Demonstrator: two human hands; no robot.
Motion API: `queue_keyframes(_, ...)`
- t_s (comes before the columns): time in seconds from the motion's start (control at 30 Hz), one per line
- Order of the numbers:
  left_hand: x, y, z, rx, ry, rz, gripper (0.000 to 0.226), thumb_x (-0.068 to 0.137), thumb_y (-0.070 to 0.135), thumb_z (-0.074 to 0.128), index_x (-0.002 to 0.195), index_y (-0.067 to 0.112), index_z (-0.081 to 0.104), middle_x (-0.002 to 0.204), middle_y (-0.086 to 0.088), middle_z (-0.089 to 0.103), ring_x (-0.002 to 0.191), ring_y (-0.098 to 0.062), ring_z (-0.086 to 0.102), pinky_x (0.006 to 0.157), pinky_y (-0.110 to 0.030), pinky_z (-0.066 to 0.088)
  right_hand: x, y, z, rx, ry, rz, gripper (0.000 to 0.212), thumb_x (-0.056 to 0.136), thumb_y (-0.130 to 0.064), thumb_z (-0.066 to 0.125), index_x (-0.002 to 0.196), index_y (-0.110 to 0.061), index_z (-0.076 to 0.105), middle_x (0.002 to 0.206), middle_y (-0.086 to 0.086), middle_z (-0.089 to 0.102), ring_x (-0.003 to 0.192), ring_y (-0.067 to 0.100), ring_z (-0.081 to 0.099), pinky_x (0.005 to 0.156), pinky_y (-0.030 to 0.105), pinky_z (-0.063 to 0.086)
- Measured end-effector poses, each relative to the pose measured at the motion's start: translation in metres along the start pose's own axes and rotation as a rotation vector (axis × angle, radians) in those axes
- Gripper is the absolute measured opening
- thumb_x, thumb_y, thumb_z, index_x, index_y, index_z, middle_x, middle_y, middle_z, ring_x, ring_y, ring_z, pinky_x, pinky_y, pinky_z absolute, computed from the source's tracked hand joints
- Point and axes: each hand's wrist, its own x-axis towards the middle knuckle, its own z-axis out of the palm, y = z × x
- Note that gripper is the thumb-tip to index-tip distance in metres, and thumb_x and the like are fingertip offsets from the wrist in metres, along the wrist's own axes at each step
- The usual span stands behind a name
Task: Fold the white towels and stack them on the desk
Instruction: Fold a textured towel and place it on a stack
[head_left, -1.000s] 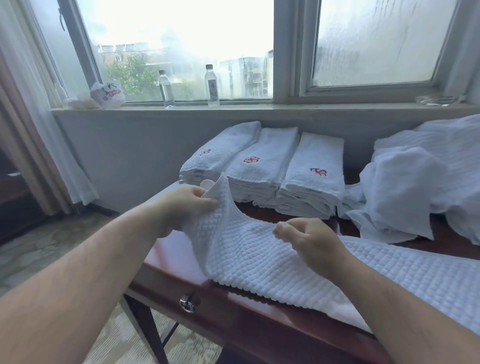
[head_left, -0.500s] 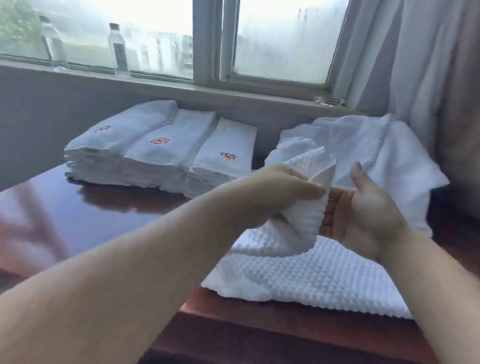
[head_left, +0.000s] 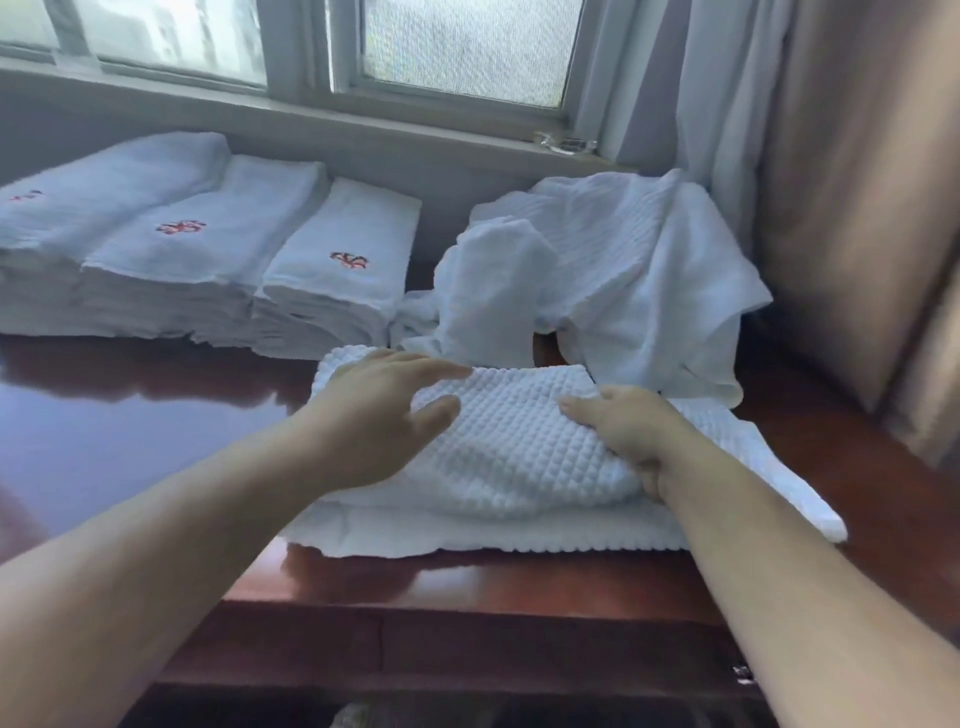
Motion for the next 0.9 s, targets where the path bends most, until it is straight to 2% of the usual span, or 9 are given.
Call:
queue_keyframes(0.07, 0.0, 0.003, -0.004, -0.059, 0.036, 0.007, 0.042, 0.101, 0.045, 0.047, 0.143, 0.044, 0.049, 0.148, 0.019, 0.048, 0.139, -0.003, 0.032, 0.108, -0.024, 0.022, -0.003, -0.003, -0.015, 0.052, 0.028, -0.029, 0.016, 0.097, -0.016, 0.067, 0.106, -0.003, 0.069, 0.091, 0.015, 0.078, 0.081, 0.03, 0.077, 0.061, 0.039, 0.062)
queue_keyframes(0.17, 0.007, 0.011, -0.006, -0.068, 0.033, 0.05, 0.044, 0.101, 0.047, 0.045, 0.145, 0.046, 0.046, 0.15, 0.021, 0.044, 0.142, -0.002, 0.026, 0.119, -0.031, 0.019, -0.011, -0.004, -0.057, 0.099, 0.088, -0.073, 0.013, 0.098, -0.018, 0.065, 0.105, -0.008, 0.072, 0.094, 0.014, 0.078, 0.082, 0.031, 0.077, 0.057, 0.037, 0.06)
queue_keyframes(0.27, 0.02, 0.024, 0.006, 0.023, -0.024, 0.131, 0.049, 0.1, 0.052, 0.041, 0.149, 0.049, 0.037, 0.157, 0.023, 0.034, 0.149, -0.004, 0.015, 0.124, -0.036, 0.01, -0.02, -0.001, -0.109, 0.084, 0.178, -0.082, 0.016, 0.098, -0.017, 0.064, 0.107, -0.008, 0.074, 0.1, 0.016, 0.077, 0.089, 0.034, 0.076, 0.068, 0.046, 0.062)
queue_keyframes(0.37, 0.031, 0.038, 0.033, 0.098, -0.122, 0.183, 0.054, 0.099, 0.059, 0.036, 0.151, 0.052, 0.028, 0.162, 0.023, 0.022, 0.152, -0.006, 0.006, 0.122, -0.036, 0.002, -0.023, 0.005, -0.145, -0.111, 0.277, 0.01, 0.015, 0.098, -0.014, 0.063, 0.105, -0.004, 0.073, 0.099, 0.017, 0.077, 0.09, 0.036, 0.076, 0.084, 0.056, 0.06)
queue_keyframes(0.47, 0.034, 0.043, 0.061, 0.195, -0.212, 0.21, 0.057, 0.1, 0.061, 0.033, 0.154, 0.051, 0.021, 0.166, 0.018, 0.014, 0.154, -0.009, -0.002, 0.123, -0.039, -0.004, -0.016, 0.019, -0.154, -0.404, 0.322, 0.127, 0.018, 0.098, -0.016, 0.06, 0.102, -0.002, 0.071, 0.099, 0.015, 0.076, 0.091, 0.033, 0.074, 0.089, 0.05, 0.059)
queue_keyframes(0.57, 0.035, 0.038, 0.073, 0.249, -0.222, 0.208, 0.061, 0.099, 0.065, 0.025, 0.157, 0.048, 0.013, 0.168, 0.014, 0.006, 0.154, -0.011, -0.007, 0.123, -0.041, -0.007, -0.008, 0.032, -0.148, -0.578, 0.351, 0.141, 0.033, 0.097, -0.039, 0.058, 0.094, -0.008, 0.069, 0.086, 0.002, 0.074, 0.072, 0.019, 0.07, 0.062, 0.03, 0.051)
queue_keyframes(0.63, 0.036, 0.035, 0.074, 0.25, -0.221, 0.198, 0.065, 0.097, 0.068, 0.022, 0.157, 0.047, 0.011, 0.168, 0.013, 0.004, 0.154, -0.01, -0.008, 0.124, -0.041, -0.007, -0.004, 0.035, -0.144, -0.655, 0.403, 0.076, 0.035, 0.098, -0.047, 0.055, 0.092, -0.014, 0.066, 0.085, 0.001, 0.072, 0.07, 0.017, 0.067, 0.055, 0.029, 0.044)
queue_keyframes(0.8, 0.034, 0.035, 0.075, 0.264, -0.266, 0.172, 0.077, 0.09, 0.074, 0.011, 0.159, 0.042, 0.002, 0.168, 0.01, -0.007, 0.154, -0.011, -0.014, 0.123, -0.04, -0.011, 0.006, 0.035, -0.136, -0.936, 0.594, 0.032, 0.031, 0.099, -0.046, 0.047, 0.095, -0.018, 0.059, 0.094, 0.001, 0.063, 0.078, 0.019, 0.058, 0.06, 0.033, 0.038)
queue_keyframes(0.9, 0.033, 0.034, 0.076, 0.263, -0.268, 0.177, 0.078, 0.088, 0.074, 0.008, 0.159, 0.042, 0.0, 0.168, 0.01, -0.008, 0.153, -0.011, -0.014, 0.122, -0.039, -0.012, 0.007, 0.033, -0.117, -1.159, 0.672, 0.025, 0.039, 0.099, -0.045, 0.051, 0.127, -0.018, 0.054, 0.126, 0.008, 0.056, 0.114, 0.03, 0.054, 0.086, 0.042, 0.043)
